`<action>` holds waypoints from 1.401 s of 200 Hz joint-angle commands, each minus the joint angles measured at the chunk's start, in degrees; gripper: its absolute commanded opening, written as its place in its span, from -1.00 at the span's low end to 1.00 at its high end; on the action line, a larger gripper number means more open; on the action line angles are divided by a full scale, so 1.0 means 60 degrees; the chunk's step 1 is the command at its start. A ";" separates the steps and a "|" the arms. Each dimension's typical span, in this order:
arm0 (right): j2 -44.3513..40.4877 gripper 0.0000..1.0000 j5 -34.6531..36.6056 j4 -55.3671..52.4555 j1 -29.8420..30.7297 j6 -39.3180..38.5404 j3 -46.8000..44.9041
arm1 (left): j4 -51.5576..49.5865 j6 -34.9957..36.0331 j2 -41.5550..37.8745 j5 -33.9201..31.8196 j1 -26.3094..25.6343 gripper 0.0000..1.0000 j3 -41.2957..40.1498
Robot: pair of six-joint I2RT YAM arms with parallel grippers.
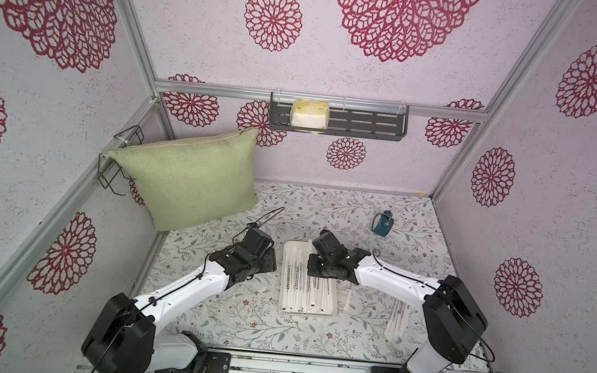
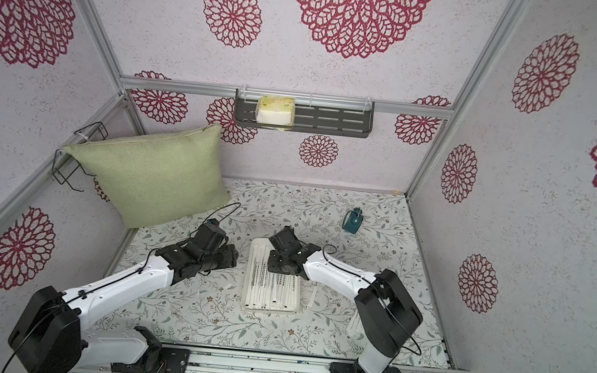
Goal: Put the straws into the storage box
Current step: Place the straw in the storage box, then pick up the straw from the center of the board.
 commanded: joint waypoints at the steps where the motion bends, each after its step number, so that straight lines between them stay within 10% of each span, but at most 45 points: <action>1: -0.0104 -0.78 -0.0014 -0.0043 -0.0198 0.0200 -0.0172 | 0.0205 -0.0134 0.0054 0.0182 -0.0005 0.30 -0.0122; 221: -0.0283 -0.42 0.0725 -0.0720 -0.0601 -0.0029 0.0128 | 0.0377 0.0025 0.0251 0.0247 0.0003 0.30 -0.0020; 280: -0.1935 -0.40 0.0876 -0.0807 -0.2536 -0.0291 -0.1755 | 0.0033 0.0661 0.0295 -0.0096 -0.0378 0.30 0.0584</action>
